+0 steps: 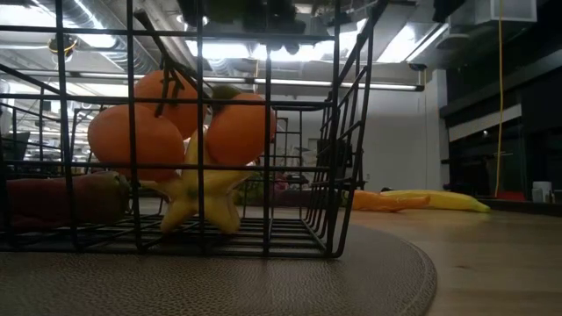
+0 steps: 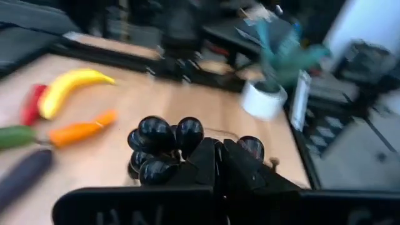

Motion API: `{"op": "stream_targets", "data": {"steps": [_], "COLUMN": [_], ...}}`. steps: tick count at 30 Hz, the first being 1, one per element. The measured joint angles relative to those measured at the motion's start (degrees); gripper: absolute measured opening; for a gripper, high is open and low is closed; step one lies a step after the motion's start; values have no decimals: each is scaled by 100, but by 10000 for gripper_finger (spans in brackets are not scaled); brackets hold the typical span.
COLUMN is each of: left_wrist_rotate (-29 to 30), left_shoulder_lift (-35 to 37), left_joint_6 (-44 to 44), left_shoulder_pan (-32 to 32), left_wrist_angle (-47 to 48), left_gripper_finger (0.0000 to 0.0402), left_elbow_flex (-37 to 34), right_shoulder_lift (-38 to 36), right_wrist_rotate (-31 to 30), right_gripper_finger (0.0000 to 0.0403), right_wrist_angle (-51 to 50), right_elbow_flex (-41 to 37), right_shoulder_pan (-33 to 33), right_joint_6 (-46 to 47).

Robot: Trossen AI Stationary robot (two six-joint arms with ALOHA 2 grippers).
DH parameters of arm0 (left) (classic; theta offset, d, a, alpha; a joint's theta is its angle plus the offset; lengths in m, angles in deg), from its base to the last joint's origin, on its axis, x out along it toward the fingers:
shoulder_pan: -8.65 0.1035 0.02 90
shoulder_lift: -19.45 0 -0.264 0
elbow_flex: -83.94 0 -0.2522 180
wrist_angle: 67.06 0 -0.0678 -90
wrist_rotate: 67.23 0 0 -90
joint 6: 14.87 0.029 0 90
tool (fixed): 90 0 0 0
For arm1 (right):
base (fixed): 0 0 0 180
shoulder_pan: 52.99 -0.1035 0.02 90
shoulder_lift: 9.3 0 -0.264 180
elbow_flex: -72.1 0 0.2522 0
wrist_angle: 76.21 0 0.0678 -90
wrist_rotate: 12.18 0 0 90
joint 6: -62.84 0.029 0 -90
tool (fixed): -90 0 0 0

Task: Build produce basket
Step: Put the black grapes into the black wire basket, then put the orange chili pepper into the black wire basket

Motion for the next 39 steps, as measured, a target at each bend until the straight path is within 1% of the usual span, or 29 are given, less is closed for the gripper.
{"op": "stream_targets", "data": {"steps": [3,5,7,10,13,17,20,27,32,35,39], "left_wrist_rotate": [-87,-68,278,870,1187,1205,1119,1182,1616,1833,1997], "left_shoulder_lift": [1,-33,-81,-78,-78,-78,-76,-76,-76,-76,-76], "left_joint_6": [-116,-486,-784,-893,-912,-1015,-1092,-1099,-1386,-1392,-1288], "left_shoulder_pan": [-397,-593,-709,-793,-796,-793,-796,-786,-700,-635,-545], "left_wrist_angle": [181,371,420,411,541,649,694,951,1209,1240,1255], "left_gripper_finger": [8,14,24,49,79,117,135,140,140,140,140], "left_elbow_flex": [-1,-1,-1,-1,-1,-1,-1,3,3,3,3], "right_shoulder_lift": [0,0,0,0,0,0,0,0,0,0,0], "right_wrist_rotate": [42,68,81,81,83,93,100,101,90,-65,-415], "right_gripper_finger": [181,181,181,181,181,181,181,181,181,181,181], "right_wrist_angle": [111,177,224,251,255,254,253,251,251,249,249], "right_elbow_flex": [-13,-13,-13,-13,-13,-13,-13,-13,-11,-11,-11], "right_shoulder_pan": [-10,-12,-12,-12,-12,-12,-12,-10,-10,-10,10], "right_joint_6": [-18,-19,-40,-69,-168,-174,-179,-188,-192,-197,-202]}}
